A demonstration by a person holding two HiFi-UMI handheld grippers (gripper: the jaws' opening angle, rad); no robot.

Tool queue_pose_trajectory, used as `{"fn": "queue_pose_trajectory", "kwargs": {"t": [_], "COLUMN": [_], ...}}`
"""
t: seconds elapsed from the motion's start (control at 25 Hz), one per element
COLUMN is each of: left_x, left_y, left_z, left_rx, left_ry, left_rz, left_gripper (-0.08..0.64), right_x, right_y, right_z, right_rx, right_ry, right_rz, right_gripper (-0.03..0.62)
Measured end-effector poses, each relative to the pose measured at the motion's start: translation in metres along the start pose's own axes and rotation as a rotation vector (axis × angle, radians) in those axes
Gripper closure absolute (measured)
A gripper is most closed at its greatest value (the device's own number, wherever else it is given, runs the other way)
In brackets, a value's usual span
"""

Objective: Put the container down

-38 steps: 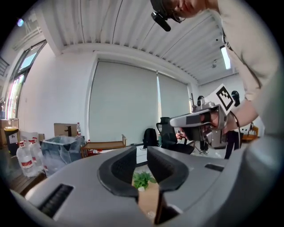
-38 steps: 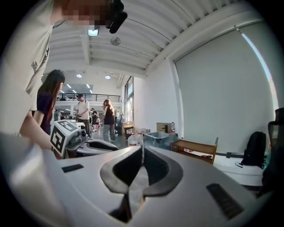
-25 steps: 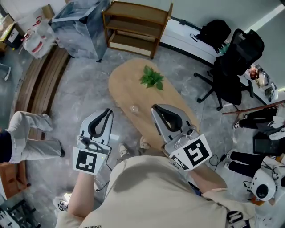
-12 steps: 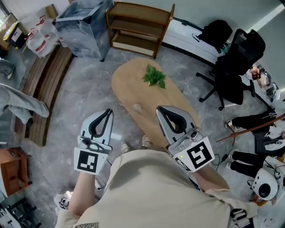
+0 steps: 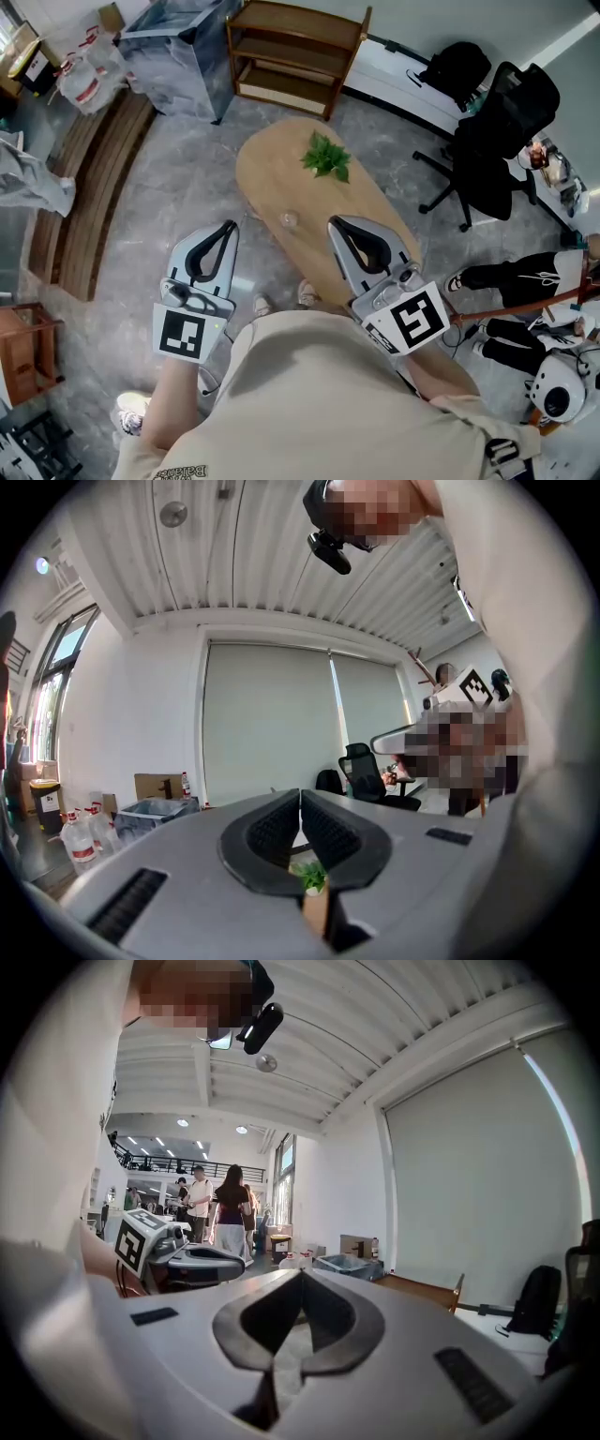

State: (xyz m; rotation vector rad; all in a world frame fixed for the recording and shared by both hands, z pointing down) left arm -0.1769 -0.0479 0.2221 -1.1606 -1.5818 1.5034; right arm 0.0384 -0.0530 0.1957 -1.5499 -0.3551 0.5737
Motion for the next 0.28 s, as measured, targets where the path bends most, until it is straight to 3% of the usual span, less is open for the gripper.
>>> {"fn": "queue_pose_trajectory", "kwargs": {"t": [0.28], "left_x": [0.004], "left_y": [-0.0008], "left_z": [-0.0051], "left_rx": [-0.004], "left_ry": [-0.002], "left_rz": [0.0], "left_gripper": [0.549], "right_x": [0.0033], "right_y": [-0.0009], "right_z": [0.0028], "right_rx": [-0.008], "right_ry": [-0.001], "right_rz": [0.001], "right_gripper": [0.595]}}
Point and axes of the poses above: the fingertips, and each gripper's own axes: x backward along the fingers, z to its left, y out of its top, the point moved 7 cm from there along x, backward along the fingers, and after that the axes turned 12 degrees about y, right-handed, at the moved point
